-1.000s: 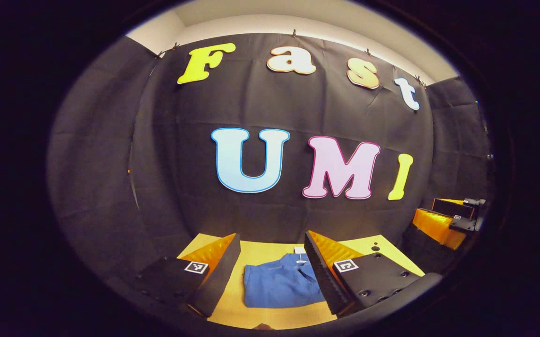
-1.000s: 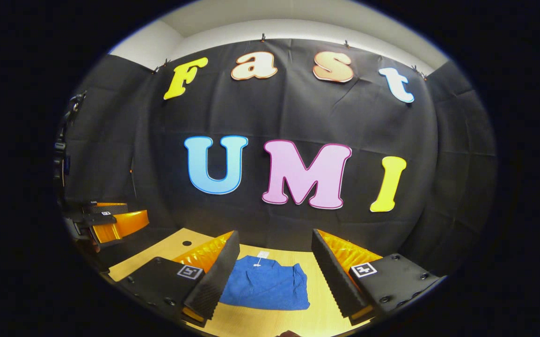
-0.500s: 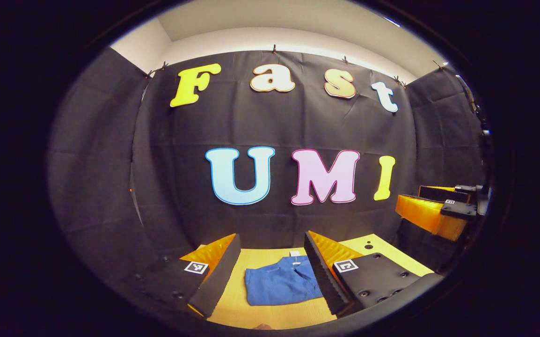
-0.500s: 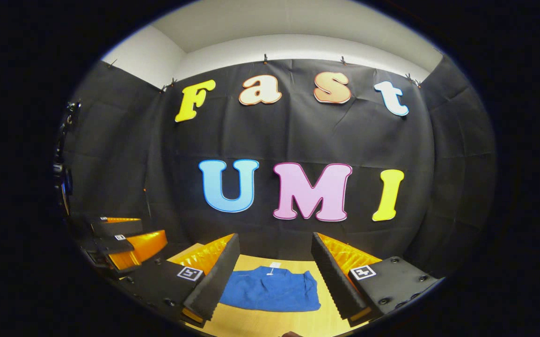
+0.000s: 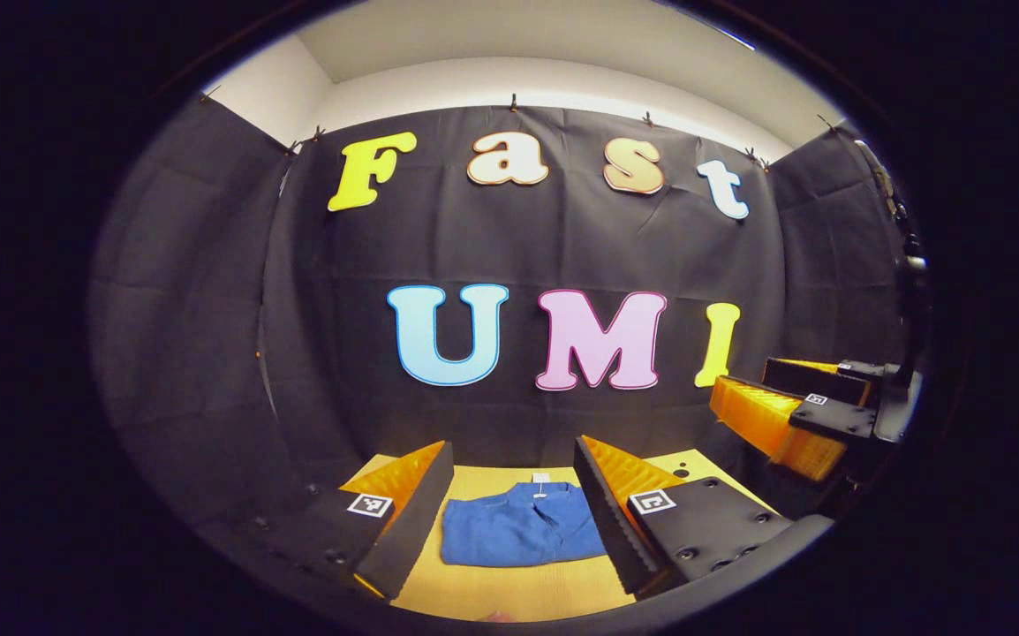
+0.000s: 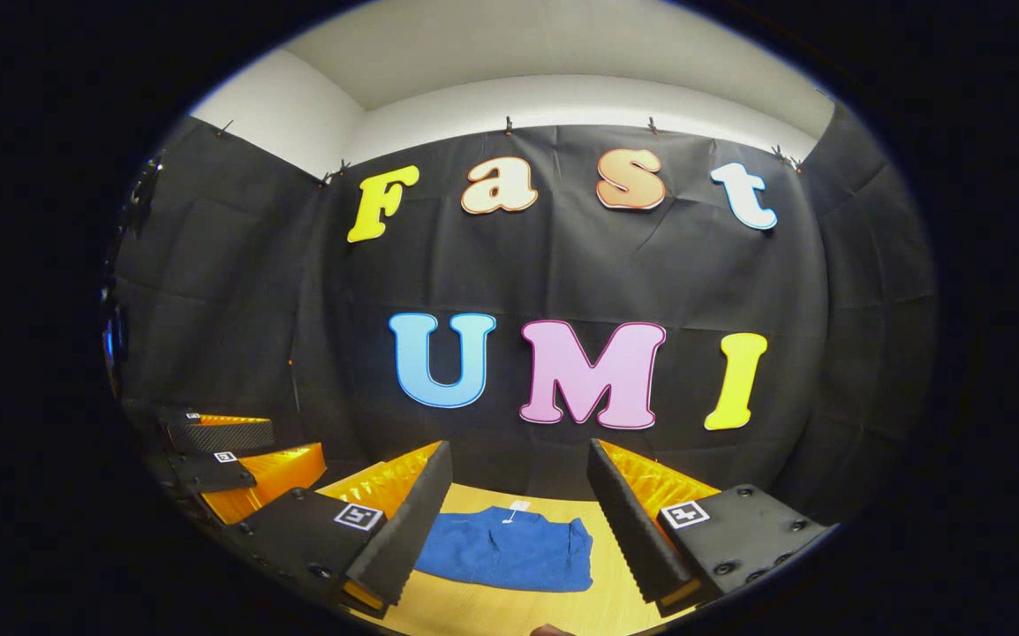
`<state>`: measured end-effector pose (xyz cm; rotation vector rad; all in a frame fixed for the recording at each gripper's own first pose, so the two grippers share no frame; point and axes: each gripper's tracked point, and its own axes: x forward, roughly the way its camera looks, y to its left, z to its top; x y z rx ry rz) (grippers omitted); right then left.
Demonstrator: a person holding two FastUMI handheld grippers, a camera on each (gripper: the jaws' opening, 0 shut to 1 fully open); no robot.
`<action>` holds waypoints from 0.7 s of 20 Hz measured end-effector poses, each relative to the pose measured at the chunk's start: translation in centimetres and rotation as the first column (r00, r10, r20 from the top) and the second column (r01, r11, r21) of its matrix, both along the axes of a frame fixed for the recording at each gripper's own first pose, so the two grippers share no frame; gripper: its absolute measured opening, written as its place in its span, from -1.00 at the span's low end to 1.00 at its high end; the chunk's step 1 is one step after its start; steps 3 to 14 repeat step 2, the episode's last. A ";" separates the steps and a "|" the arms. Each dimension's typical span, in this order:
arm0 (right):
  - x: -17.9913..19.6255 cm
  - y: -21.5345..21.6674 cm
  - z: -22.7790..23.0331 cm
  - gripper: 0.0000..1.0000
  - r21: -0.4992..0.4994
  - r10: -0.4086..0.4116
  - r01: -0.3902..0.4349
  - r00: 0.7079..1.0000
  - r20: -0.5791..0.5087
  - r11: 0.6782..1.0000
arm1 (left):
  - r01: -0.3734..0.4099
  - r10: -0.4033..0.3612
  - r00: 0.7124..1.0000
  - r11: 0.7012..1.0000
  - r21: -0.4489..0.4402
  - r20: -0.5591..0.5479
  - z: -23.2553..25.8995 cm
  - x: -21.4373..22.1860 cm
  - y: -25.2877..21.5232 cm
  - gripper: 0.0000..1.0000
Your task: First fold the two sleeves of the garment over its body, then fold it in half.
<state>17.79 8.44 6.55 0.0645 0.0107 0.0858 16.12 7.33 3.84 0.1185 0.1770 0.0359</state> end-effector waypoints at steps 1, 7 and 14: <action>-0.2 0.1 0.0 0.96 0.002 0.015 -0.015 1.000 0.001 1.000 | -0.009 0.009 1.000 1.000 0.000 -0.003 -0.1 -0.1 -0.2 0.60; -0.3 0.1 0.1 0.77 0.002 0.029 -0.029 1.000 0.003 1.000 | -0.025 0.025 1.000 1.000 0.001 -0.010 -0.1 -0.4 -0.1 0.60; -0.3 0.1 0.1 0.77 0.002 0.029 -0.029 1.000 0.003 1.000 | -0.025 0.025 1.000 1.000 0.001 -0.010 -0.1 -0.4 -0.1 0.60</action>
